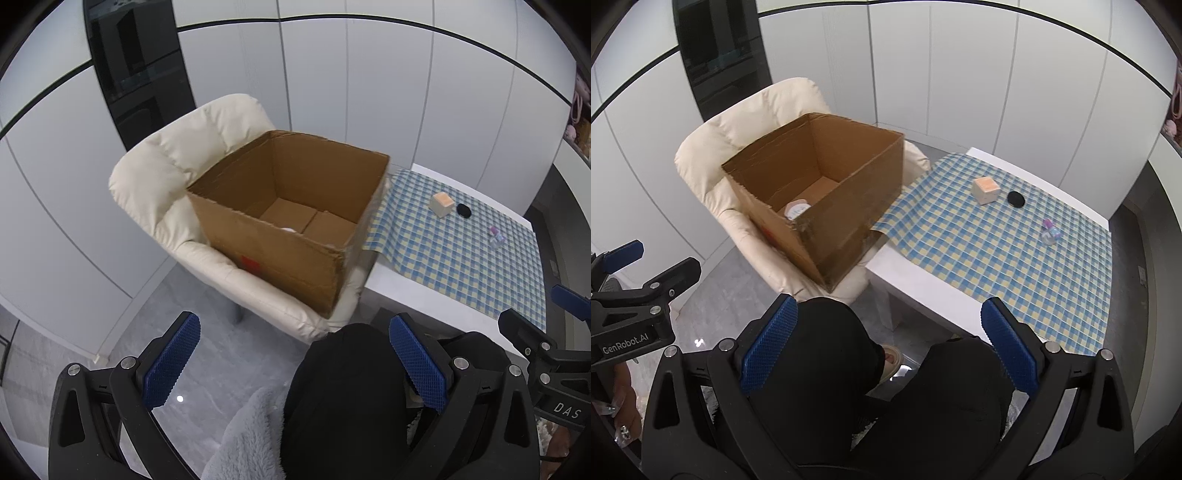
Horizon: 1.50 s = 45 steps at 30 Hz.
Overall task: Organize objects
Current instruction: 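Move both open tools toward the remaining items on the checked table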
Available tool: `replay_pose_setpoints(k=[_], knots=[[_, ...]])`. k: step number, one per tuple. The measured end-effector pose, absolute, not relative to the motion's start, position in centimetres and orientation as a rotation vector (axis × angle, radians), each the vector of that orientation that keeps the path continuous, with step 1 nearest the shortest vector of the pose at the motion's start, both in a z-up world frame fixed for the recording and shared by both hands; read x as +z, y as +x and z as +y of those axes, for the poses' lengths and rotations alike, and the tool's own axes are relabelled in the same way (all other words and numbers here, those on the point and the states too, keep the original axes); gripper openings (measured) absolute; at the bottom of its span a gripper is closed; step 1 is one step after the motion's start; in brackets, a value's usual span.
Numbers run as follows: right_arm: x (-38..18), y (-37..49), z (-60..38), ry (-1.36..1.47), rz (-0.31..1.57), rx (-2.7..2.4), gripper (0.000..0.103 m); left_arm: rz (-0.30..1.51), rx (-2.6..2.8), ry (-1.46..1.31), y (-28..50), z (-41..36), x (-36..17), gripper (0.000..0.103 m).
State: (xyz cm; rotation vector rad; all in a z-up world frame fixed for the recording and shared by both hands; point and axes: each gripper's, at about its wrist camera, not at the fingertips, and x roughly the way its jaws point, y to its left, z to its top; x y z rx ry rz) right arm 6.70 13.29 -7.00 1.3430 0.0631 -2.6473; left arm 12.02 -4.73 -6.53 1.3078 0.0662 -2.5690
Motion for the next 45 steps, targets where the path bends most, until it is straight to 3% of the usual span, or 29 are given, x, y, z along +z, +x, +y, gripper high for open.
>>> replay_pose_setpoints(k=[28, 45], knots=[[-9.3, 10.0, 28.3, 1.560, -0.259, -2.905, 0.101, -0.189, -2.838, 1.461, 6.6, 9.5, -8.3, 0.102], [-10.9, 10.4, 34.2, 1.636, -0.399, -2.972, 0.101, -0.251, -2.882, 1.491, 3.8, 13.2, -9.5, 0.102]])
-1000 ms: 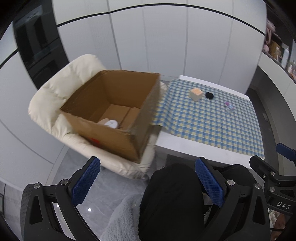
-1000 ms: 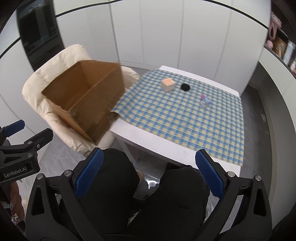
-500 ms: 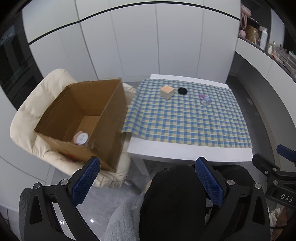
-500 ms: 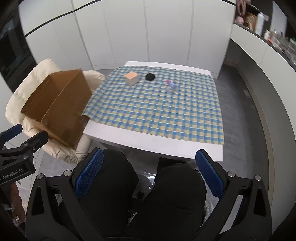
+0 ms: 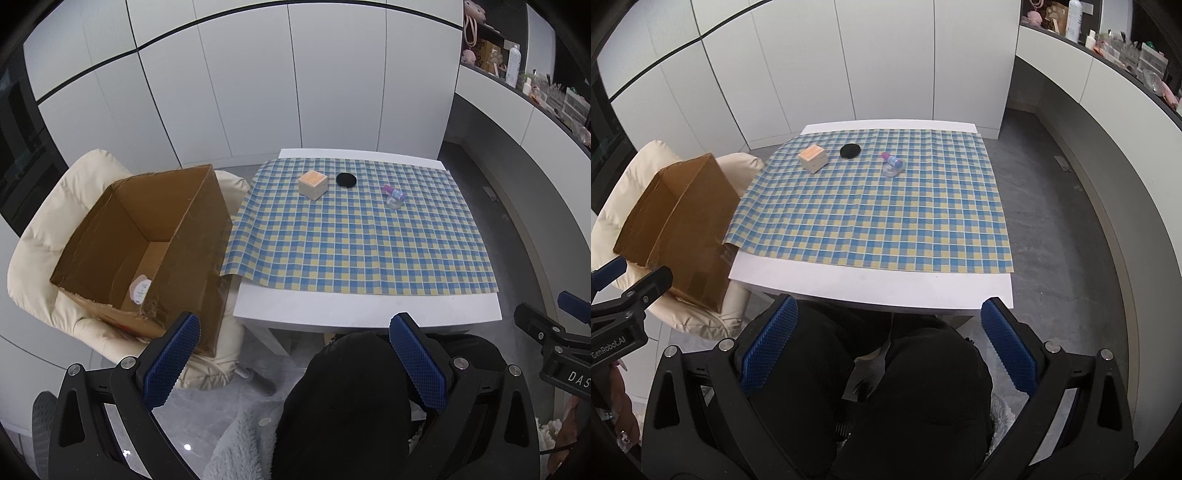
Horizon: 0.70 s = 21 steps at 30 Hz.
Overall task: Organize objects
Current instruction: 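Move both open tools toward the remaining items on the checked table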
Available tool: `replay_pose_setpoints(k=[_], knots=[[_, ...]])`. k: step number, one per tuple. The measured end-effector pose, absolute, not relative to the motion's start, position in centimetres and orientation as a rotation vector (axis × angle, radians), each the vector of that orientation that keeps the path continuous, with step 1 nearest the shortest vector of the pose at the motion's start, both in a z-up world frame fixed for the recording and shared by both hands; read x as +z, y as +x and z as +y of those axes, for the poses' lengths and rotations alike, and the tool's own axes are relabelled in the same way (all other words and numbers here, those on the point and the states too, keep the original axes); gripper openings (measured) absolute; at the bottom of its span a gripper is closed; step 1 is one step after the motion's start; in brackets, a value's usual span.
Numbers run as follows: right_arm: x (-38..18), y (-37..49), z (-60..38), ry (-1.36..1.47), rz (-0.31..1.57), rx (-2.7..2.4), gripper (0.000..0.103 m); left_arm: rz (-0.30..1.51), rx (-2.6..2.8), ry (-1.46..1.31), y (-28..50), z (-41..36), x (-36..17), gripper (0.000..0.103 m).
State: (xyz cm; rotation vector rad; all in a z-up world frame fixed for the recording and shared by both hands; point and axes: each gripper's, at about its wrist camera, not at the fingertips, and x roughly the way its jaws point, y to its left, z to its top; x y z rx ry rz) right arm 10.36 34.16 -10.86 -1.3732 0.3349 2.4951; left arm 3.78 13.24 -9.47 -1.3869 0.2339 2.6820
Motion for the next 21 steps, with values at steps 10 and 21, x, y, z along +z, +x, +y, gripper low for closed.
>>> replay_pose_setpoints(k=[10, 21], knots=[[-12.4, 8.5, 36.1, -1.403, 0.362, 2.467, 0.101, 0.248, 2.656, -1.410, 0.9, 14.6, -10.9, 0.102], [-14.6, 4.5, 37.7, -1.455, 0.315, 2.452, 0.101, 0.272, 2.637, -1.452, -3.0, 15.9, -12.9, 0.102]])
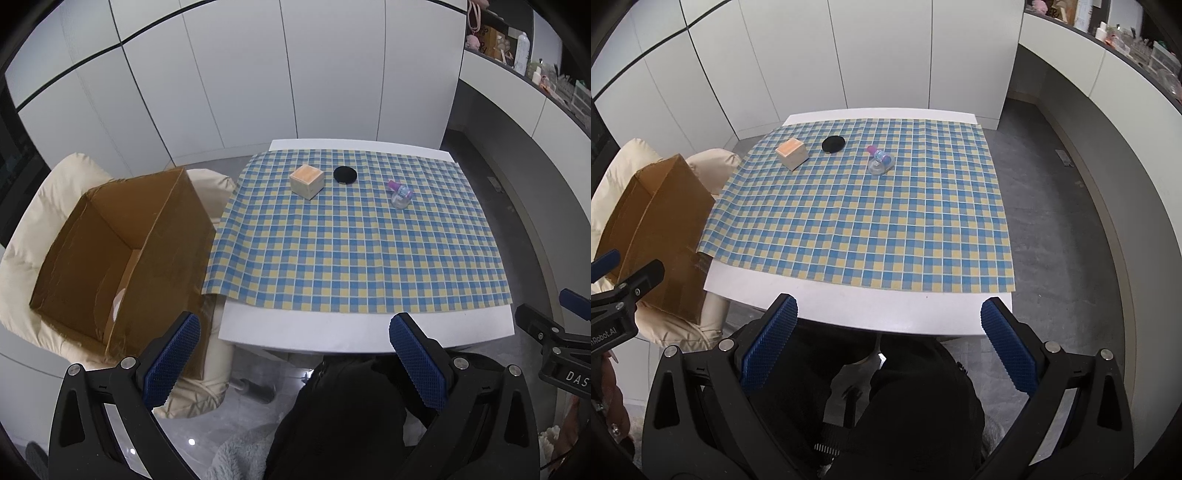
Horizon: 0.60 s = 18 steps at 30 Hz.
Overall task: Organize objects
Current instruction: 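Move both open tools toward the remaining items on the checked table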
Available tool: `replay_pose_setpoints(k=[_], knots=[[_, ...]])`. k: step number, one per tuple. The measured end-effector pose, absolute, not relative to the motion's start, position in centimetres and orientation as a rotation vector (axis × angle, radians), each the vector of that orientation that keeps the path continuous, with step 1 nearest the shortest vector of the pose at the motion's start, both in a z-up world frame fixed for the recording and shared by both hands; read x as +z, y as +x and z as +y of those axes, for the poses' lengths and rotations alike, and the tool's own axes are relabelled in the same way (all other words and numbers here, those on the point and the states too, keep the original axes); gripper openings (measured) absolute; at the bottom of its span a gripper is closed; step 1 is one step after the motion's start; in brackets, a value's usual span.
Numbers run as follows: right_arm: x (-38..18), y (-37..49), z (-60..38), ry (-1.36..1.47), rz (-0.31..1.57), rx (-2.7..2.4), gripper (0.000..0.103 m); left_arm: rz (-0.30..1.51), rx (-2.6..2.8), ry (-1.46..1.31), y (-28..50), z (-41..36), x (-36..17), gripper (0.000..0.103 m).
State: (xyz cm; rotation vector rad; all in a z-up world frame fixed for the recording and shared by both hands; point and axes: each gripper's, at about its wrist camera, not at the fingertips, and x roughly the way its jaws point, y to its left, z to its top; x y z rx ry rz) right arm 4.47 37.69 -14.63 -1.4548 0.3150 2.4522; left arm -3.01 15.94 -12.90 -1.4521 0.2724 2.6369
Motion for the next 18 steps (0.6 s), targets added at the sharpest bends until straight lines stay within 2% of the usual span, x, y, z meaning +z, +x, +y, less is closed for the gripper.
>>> replay_pose_setpoints(k=[6, 18], knots=[[-16.1, 1.7, 38.9, -1.473, 0.321, 2.442, 0.101, 0.316, 2.634, -1.440, -5.4, 17.2, -14.1, 0.102], [-20.0, -5.4, 41.0, -1.510, 0.331, 2.418, 0.101, 0.292, 2.674, -1.483, -12.5, 17.7, -17.7, 0.102]])
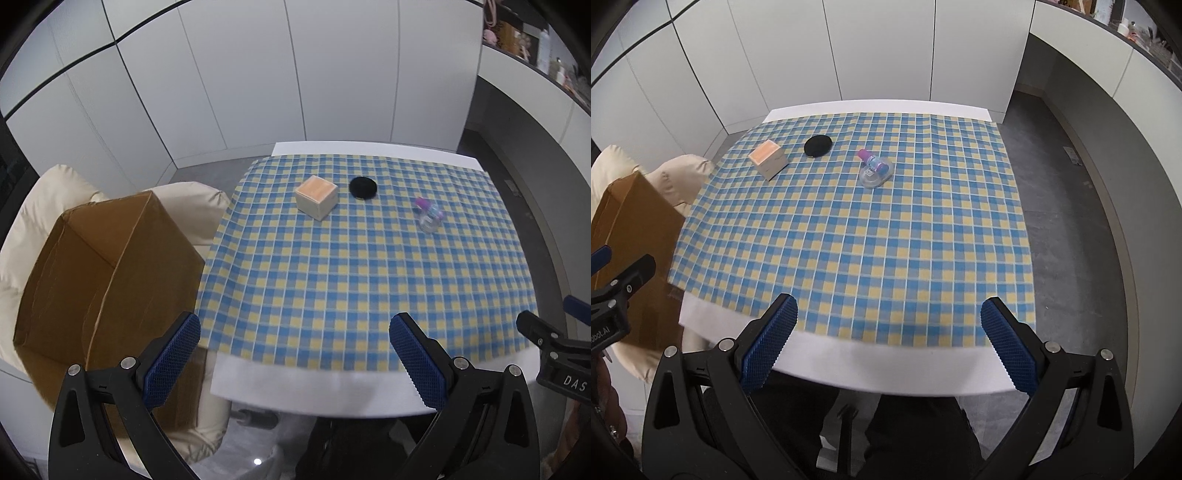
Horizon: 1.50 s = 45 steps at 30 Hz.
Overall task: Organize objects
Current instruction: 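Move both open tools toward the remaining items on the checked table, then grasp the pink-capped bottle with the right tool while the left tool grasps the beige cube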
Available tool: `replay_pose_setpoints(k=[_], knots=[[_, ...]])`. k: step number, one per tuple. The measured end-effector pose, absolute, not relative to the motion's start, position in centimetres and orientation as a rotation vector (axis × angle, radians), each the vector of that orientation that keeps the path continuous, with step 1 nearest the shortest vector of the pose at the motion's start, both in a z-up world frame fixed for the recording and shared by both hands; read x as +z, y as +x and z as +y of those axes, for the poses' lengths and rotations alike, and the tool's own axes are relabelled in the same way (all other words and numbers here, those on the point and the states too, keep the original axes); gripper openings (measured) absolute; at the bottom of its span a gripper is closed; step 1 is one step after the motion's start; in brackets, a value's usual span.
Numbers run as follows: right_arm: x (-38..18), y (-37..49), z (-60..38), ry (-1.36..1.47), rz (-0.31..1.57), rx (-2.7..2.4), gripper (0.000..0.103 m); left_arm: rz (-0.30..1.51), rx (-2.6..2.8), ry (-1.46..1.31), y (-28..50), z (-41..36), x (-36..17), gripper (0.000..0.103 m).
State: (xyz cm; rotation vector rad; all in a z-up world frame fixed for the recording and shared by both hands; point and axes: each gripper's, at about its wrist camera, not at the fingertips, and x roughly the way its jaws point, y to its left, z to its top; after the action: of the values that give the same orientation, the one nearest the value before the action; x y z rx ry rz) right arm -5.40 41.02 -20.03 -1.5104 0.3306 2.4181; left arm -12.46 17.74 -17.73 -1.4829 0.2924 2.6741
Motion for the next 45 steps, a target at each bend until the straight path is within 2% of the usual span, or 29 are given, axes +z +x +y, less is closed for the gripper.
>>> replay_pose_setpoints(k=[10, 13, 18, 20, 28, 35, 36, 37, 38, 39, 41, 42, 45], knots=[[-23.4, -12.3, 42.1, -1.478, 0.382, 2.439, 0.101, 0.308, 2.676, -1.525, -20.2, 18.2, -21.8, 0.102], [-24.4, -14.3, 42.5, -1.447, 0.398, 2.441, 0.101, 0.360, 2.716, -1.527, -22.7, 18.6, -23.7, 0.102], [-26.5, -17.9, 44.2, -1.365, 0.664, 2.392, 0.101, 0.342, 2.745, -1.562, -27.6, 18.9, -27.5, 0.102], [-27.3, -19.2, 44.4, -1.318, 0.708, 2.358, 0.101, 0.306, 2.749, -1.541, -29.2, 18.9, -28.8, 0.102], [-31.7, -23.8, 44.9, -1.200, 0.687, 2.147, 0.101, 0.251, 2.730, -1.466, -33.7, 20.1, -32.4, 0.102], [-34.0, -26.5, 44.2, -1.159, 0.604, 2.041, 0.098, 0.213, 2.747, -1.471, -35.2, 19.3, -32.9, 0.102], [-34.1, -26.7, 44.2, -1.147, 0.585, 2.020, 0.096, 0.199, 2.745, -1.475, -35.5, 19.1, -33.0, 0.102], [-34.2, -26.7, 44.2, -1.147, 0.573, 2.008, 0.087, 0.194, 2.744, -1.479, -35.5, 18.8, -33.0, 0.102], [-34.5, -26.8, 44.3, -1.156, 0.571, 2.003, 0.073, 0.190, 2.742, -1.483, -35.7, 18.7, -33.1, 0.102], [-34.4, -26.7, 44.3, -1.149, 0.547, 1.998, 0.068, 0.186, 2.739, -1.485, -35.9, 18.6, -33.2, 0.102], [-34.3, -26.4, 44.3, -1.141, 0.534, 2.017, 0.046, 0.182, 2.736, -1.484, -35.9, 18.7, -33.3, 0.102], [-34.1, -26.2, 44.4, -1.144, 0.529, 2.032, 0.041, 0.184, 2.734, -1.484, -36.0, 18.8, -33.3, 0.102], [-33.8, -26.1, 44.7, -1.160, 0.504, 2.055, 0.041, 0.183, 2.720, -1.487, -36.1, 19.0, -33.5, 0.102]])
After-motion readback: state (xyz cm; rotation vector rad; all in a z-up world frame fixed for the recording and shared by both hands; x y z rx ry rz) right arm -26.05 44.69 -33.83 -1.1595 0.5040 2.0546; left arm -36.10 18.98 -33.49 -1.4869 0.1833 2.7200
